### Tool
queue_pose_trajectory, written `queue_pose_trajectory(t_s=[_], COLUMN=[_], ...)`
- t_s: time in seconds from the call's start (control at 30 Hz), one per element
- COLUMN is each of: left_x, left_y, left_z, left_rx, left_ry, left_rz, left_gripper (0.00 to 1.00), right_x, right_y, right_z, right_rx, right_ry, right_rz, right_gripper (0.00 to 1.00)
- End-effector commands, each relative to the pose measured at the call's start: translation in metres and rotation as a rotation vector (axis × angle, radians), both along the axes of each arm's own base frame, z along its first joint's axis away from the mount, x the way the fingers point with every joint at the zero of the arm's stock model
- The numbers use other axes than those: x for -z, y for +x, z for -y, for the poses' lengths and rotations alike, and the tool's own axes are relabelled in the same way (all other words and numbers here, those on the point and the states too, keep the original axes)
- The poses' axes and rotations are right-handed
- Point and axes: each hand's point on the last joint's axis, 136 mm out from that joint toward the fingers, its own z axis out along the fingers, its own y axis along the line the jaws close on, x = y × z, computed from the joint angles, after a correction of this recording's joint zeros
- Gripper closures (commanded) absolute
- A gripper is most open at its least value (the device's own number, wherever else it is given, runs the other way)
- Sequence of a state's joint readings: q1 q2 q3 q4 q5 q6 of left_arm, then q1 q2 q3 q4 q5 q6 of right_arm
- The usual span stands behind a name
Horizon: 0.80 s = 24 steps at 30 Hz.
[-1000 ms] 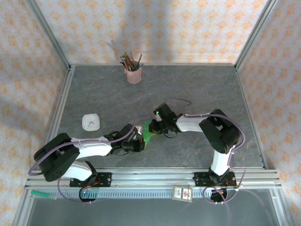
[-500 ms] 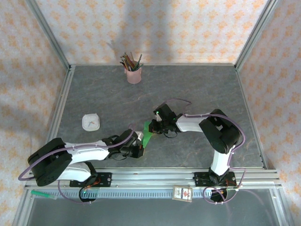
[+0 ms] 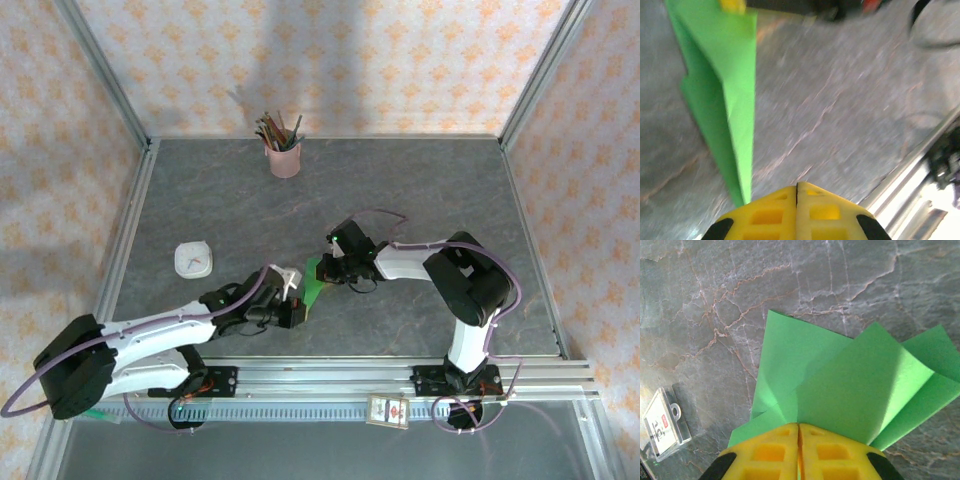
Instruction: Fold a paper plane with a square sheet of paper (pick it up from the middle)
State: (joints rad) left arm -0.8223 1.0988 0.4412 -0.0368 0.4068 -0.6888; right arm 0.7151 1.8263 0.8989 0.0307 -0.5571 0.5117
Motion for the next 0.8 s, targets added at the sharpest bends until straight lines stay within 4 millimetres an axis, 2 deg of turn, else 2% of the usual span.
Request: queue_pose_trajectory(t_s=[0.0, 0.1, 0.27, 0.37, 0.53, 0.77], left_x=[-0.029, -0.025, 0.002, 0.019, 0.042, 0.059], left_y=[0.018, 0.028, 0.042, 0.044, 0.038, 0.027], left_z=[0.018, 0.024, 0.022, 0.02, 0.012, 0.0], left_rx=[-0.009, -0.017, -0.034, -0.029, -0.028, -0.028], left_ry=[-0.118, -0.103, -0.028, 0.014, 0.058, 0.085], left_rz=[0.032, 0.04, 0.02, -0.004, -0.053, -0.096], left_gripper=[0.94, 0.93, 0.94, 0.95, 0.97, 0.99], right_x=[0.074, 0.074, 0.074, 0.075, 0.076, 0.076], right_y=[-0.028, -0.028, -0.028, -0.028, -0.029, -0.029], right_z=[0.067, 0.066, 0.066, 0.066, 0.066, 0.066], right_rx=[0.071, 0.071, 0.069, 0.07, 0.069, 0.068], right_ry=[-0.309, -0.307, -0.306, -0.306, -0.307, -0.305], right_rz=[-0.134, -0.134, -0.135, -0.136, -0.138, -0.142], right_gripper=[0.91, 0.91, 0.91, 0.91, 0.91, 0.91])
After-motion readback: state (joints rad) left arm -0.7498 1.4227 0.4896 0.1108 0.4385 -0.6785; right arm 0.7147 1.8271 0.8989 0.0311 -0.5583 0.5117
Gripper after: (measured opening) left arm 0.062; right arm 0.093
